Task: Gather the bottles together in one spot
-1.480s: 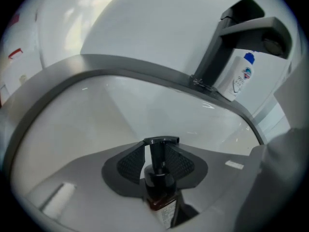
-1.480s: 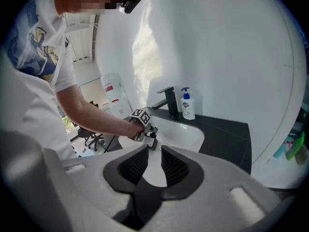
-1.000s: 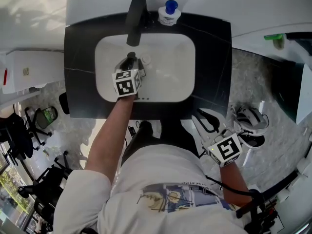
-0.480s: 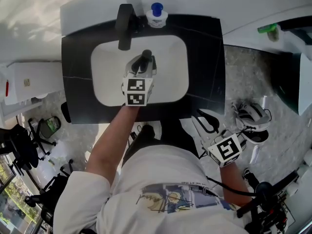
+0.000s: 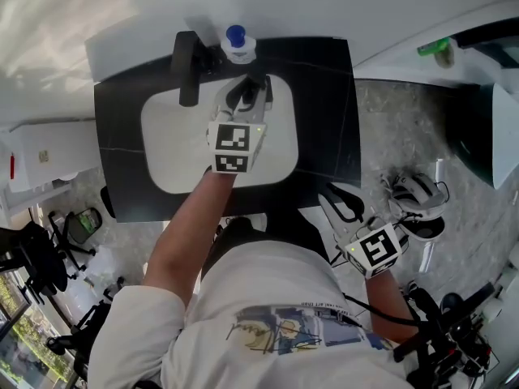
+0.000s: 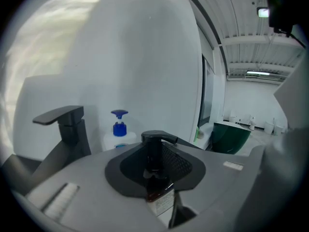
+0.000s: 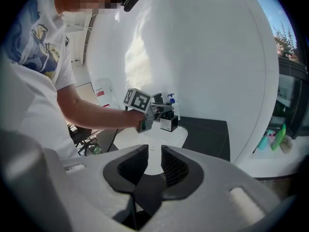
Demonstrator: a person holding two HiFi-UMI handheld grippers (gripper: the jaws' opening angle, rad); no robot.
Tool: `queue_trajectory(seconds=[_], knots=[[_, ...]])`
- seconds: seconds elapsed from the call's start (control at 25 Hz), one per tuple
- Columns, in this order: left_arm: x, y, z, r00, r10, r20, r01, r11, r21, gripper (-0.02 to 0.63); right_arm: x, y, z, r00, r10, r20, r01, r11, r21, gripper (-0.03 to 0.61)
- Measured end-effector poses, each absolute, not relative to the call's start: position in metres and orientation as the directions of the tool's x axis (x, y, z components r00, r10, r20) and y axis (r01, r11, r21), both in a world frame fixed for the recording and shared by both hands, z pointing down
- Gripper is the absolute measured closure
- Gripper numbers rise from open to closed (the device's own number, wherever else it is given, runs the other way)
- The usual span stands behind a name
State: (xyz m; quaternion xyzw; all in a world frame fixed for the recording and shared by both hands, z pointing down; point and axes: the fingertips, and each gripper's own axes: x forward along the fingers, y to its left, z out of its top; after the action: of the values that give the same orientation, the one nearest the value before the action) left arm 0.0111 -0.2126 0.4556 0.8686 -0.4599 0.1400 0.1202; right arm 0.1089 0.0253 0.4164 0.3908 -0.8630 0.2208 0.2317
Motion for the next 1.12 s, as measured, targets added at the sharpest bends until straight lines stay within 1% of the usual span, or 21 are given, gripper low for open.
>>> queue_trajectory(seconds=[0.24, 0.52, 0.84, 1.12], knots=[[0.044, -0.245, 0.440, 0.547, -0.780, 0.304, -0.825, -0.563, 0.042, 0.525, 0.129, 0.012, 0.418, -0.583, -0.572, 0.577, -0.780, 0.592, -0.202, 0.495], [0.068, -0.280, 0.443, 0.534, -0.801, 0.270, -0.835, -0.550, 0.018, 0.525, 0.157, 0.006, 0.426, -0.570, -0.558, 0.604, -0.787, 0.582, -0.205, 0.495], [0.082, -0.306, 0.452, 0.526, -0.819, 0.230, -0.842, -0.540, 0.002, 0.523, 0.177, 0.008, 0.436, -0.554, -0.532, 0.640, -0.792, 0.575, -0.208, 0.495], [0.085, -0.305, 0.462, 0.532, -0.825, 0.192, -0.838, -0.545, -0.019, 0.523, 0.189, 0.010, 0.437, -0.543, -0.534, 0.648, -0.797, 0.570, -0.198, 0.495]])
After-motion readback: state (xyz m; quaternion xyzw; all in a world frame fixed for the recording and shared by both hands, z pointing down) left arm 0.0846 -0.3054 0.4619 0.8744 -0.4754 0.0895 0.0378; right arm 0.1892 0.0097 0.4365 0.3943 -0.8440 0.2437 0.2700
